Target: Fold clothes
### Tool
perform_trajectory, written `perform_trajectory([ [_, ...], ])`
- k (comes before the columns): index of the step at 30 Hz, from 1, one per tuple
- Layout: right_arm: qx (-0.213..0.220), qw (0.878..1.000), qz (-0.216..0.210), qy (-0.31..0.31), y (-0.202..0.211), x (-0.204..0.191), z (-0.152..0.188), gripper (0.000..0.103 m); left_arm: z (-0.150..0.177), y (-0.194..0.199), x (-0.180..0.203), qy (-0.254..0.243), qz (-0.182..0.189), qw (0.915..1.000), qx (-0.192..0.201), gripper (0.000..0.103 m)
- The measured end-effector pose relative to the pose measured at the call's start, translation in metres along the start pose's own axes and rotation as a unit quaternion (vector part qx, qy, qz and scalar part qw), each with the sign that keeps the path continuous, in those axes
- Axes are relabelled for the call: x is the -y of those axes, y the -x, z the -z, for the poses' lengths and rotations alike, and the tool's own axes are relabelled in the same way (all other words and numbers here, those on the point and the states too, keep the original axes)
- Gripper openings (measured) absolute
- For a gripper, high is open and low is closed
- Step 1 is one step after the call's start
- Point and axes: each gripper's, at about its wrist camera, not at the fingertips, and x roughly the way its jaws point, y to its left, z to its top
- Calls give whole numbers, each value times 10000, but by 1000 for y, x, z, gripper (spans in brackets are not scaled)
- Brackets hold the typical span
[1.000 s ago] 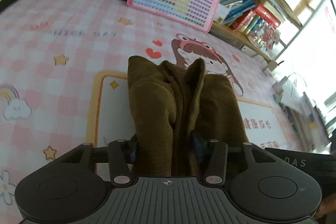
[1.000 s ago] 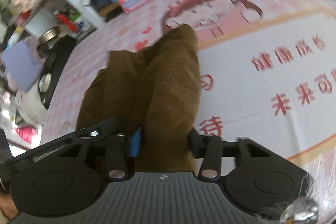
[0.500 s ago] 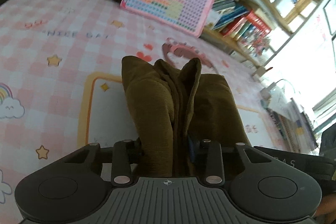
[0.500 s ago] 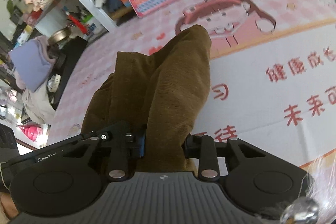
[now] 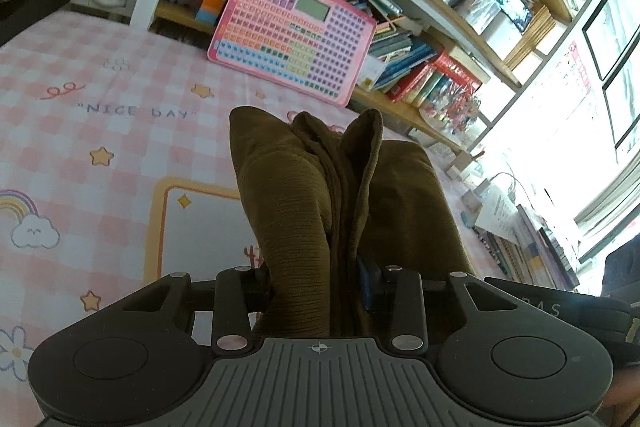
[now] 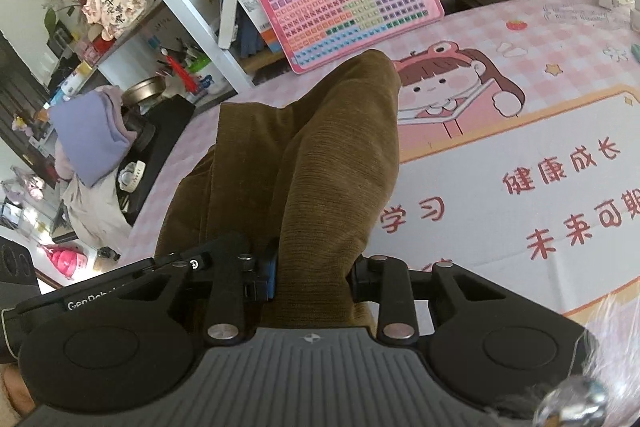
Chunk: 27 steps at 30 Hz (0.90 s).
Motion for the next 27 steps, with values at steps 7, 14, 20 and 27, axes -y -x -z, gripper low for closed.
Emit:
perform_trajectory([
  [7, 18, 9999, -66, 137, -4, -13, -6, 28, -7, 10, -3, 39, -53, 9999, 122, 36],
  [14, -166, 9995, -111, 246, -11, -15, -11, 28, -4, 9, -7, 255, -178, 9994, 151, 36],
  [20, -286, 9990, -222, 259, -15, 0, -19, 28, -3, -1, 3, 361, -341, 9987, 144, 36],
  [27, -408, 9983, -396, 91, -12, 35, -36, 29, -3, -20, 28, 346, -513, 9981, 31, 36],
])
